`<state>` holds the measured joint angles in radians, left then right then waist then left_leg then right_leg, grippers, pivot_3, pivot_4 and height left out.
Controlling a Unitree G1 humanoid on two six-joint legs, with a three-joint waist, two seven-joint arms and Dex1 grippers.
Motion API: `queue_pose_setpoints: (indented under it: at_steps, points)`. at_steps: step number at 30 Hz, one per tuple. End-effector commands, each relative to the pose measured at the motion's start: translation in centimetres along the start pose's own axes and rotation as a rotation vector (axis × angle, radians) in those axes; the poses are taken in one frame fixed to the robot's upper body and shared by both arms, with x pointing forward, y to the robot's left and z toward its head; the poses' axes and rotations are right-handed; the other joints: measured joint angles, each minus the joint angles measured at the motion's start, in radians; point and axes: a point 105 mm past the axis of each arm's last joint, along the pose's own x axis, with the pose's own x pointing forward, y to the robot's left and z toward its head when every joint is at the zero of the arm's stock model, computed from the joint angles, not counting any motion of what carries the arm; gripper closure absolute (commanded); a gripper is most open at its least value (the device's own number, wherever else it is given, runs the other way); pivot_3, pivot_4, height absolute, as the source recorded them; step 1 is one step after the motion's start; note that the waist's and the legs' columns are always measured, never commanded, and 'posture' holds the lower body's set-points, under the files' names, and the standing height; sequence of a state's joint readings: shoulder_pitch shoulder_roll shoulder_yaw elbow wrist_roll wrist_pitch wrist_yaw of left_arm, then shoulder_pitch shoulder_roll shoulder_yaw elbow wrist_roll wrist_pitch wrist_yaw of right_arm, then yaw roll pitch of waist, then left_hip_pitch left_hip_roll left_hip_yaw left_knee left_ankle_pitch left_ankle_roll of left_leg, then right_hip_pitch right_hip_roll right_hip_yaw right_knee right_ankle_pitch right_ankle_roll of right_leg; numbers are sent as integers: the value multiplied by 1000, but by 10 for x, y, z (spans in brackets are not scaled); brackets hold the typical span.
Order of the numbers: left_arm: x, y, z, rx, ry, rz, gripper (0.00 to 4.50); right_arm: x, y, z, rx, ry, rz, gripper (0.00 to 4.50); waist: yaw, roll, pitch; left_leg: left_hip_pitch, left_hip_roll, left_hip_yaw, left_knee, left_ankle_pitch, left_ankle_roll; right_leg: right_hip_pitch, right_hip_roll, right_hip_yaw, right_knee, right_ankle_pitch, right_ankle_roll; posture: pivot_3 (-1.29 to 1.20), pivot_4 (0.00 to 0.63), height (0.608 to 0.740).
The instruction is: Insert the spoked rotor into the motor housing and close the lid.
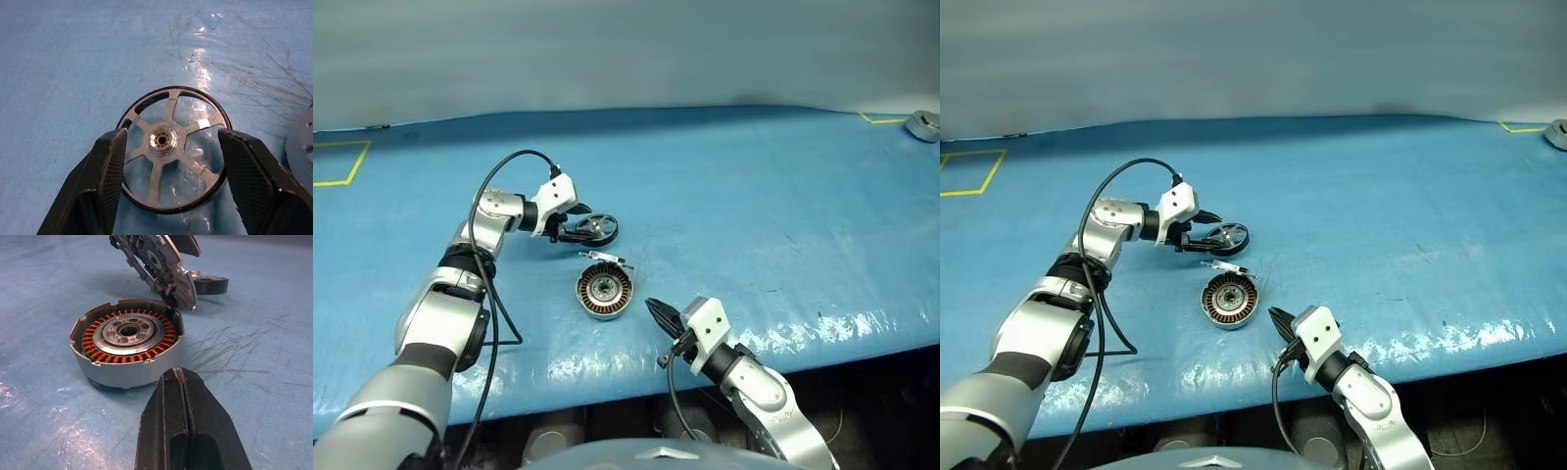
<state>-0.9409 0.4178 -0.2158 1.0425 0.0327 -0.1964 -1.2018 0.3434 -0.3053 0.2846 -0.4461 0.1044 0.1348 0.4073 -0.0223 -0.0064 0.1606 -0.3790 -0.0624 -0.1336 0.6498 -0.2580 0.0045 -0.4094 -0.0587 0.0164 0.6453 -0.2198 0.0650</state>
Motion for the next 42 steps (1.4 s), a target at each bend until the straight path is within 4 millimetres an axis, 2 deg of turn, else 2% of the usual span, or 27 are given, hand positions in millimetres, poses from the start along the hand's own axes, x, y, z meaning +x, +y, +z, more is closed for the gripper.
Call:
queue_pose_setpoints:
  at_steps: [1,19,22,26,29,34,39,41,42]
  points:
    - [-1,7,12,58,10,-2,1368,0,-1,9,-16,-43,-19,4500,0,0,0,0,0,0,0,0,0,0,0,0,0,0,0,0,150,740]
    - [6,0,-4,40,125,-68,1368,1,-5,8,-30,-28,-53,4500,-3,0,0,0,-1,0,2,0,0,0,0,0,2,0,0,0,150,740]
    - [5,-2,-8,47,150,-83,1959,2,-5,7,-29,-25,-58,4500,-3,0,0,0,-1,0,3,0,0,0,0,0,3,0,0,0,150,740]
    - [3,-4,-15,41,177,-92,3132,3,-5,6,-31,-22,-57,4500,-3,0,-1,0,-1,0,4,0,0,1,0,0,5,0,0,0,150,740]
    - [0,-5,-18,31,187,-97,3155,5,-4,6,-34,-21,-54,4500,-3,0,-1,1,-1,0,6,0,0,2,0,0,6,0,0,0,150,740]
    - [-15,3,-22,41,185,-40,3155,7,-5,7,-37,-25,-54,4500,-14,0,-1,1,0,1,10,0,0,0,0,2,12,0,0,0,150,740]
    - [-45,17,-24,14,135,81,3156,6,-5,7,-30,-28,-49,4500,-26,0,-1,2,2,2,10,0,-1,-1,1,2,16,0,-1,0,150,740]
    - [-53,17,-26,22,135,95,3171,6,-4,7,-29,-27,-45,4500,-24,0,-1,2,3,1,10,1,-1,-1,2,2,16,0,-1,0,150,740]
    - [-63,15,-29,23,135,98,3171,6,-4,6,-27,-25,-44,4500,-22,0,-1,2,3,1,10,1,-1,-1,1,3,16,0,-1,0,150,740]
